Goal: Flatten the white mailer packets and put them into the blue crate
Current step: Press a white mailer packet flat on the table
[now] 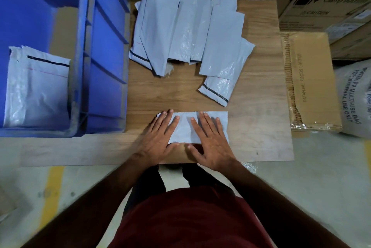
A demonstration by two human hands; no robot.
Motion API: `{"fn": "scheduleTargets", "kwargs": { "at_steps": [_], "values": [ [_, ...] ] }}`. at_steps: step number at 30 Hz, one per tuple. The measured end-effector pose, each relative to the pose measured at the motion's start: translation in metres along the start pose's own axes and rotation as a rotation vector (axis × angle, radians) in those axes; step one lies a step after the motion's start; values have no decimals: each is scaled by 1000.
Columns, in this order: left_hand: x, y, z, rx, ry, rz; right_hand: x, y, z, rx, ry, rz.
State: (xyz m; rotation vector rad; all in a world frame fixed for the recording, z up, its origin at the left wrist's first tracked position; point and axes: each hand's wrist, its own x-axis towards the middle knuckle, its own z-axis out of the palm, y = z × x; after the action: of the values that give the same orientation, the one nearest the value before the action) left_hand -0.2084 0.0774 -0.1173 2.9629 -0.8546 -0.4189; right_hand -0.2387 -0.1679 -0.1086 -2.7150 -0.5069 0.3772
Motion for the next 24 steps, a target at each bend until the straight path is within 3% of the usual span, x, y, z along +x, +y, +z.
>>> {"fn": "scheduleTargets", "kwargs": {
  "at_steps": [6, 10, 24],
  "values": [
    [10, -10, -13, 21, -11, 43, 1, 14, 0, -154, -79, 85],
    [11, -5, -26, 83, -51, 79, 15, 9, -15, -94, -90, 139],
    [61, 11, -201, 329, 227, 13, 45, -9, -156, -167, 305, 93]
  ]
}}
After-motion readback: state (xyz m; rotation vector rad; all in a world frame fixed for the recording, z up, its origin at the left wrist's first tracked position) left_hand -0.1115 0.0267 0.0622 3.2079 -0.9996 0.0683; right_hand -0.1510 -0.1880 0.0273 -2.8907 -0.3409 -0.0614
